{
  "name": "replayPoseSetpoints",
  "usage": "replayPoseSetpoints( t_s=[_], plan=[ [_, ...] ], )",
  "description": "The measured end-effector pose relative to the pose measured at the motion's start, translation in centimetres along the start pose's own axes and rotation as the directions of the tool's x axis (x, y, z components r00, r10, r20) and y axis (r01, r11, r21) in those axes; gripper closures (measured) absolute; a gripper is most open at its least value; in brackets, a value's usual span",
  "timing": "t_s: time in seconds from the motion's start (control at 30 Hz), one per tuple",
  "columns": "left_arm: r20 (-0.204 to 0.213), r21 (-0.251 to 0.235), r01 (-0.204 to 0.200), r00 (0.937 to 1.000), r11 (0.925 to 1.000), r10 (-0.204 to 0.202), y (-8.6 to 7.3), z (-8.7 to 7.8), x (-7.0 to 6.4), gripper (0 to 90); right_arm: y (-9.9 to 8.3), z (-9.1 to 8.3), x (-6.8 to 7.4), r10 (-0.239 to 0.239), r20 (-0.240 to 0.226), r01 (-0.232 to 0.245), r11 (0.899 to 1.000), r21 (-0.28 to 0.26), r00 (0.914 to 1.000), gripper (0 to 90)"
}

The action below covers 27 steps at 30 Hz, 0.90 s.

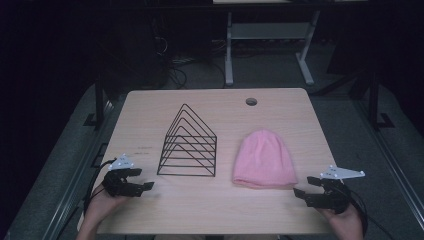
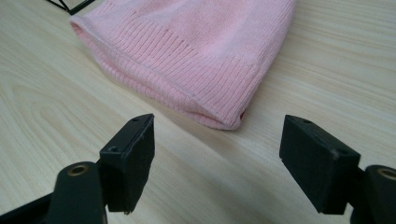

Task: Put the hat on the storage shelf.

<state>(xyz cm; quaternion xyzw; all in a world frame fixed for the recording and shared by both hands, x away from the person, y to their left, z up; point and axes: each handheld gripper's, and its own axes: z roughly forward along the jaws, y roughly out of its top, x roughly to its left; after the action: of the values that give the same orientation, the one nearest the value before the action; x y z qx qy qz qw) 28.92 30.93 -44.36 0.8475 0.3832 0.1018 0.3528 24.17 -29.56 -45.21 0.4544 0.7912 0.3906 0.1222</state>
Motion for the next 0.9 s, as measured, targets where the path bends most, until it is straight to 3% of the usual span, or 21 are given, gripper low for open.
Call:
replayPoseSetpoints(
  t_s=[0.23, 0.37, 0.6, 0.9],
  plan=[
    [-0.002, -0.002, 0.001, 1.0000, 1.0000, -0.001, -0.2, 0.0, 0.2, 24.2, 0.0, 0.1, -0.2, 0.013, -0.005, -0.013, 1.000, 0.003, 0.9999, 25.7],
    [-0.008, 0.002, 0.027, 0.9996, 0.9996, -0.027, -0.4, -0.1, 0.3, 24.1, 0.4, 0.3, -0.3, 0.018, -0.008, -0.018, 1.000, 0.013, 0.9998, 24.4],
    [-0.002, -0.030, 0.032, 0.9995, 0.9990, -0.032, -0.1, -0.6, 0.2, 24.1, 2.3, 0.9, -0.5, 0.026, -0.045, -0.025, 0.999, 0.026, 0.9986, 21.3],
    [0.003, -0.033, 0.054, 0.9985, 0.9980, -0.054, 0.1, -0.5, 0.1, 24.1, 4.6, 1.1, -1.0, 0.006, -0.037, -0.004, 0.999, 0.047, 0.9993, 19.4]
  ],
)
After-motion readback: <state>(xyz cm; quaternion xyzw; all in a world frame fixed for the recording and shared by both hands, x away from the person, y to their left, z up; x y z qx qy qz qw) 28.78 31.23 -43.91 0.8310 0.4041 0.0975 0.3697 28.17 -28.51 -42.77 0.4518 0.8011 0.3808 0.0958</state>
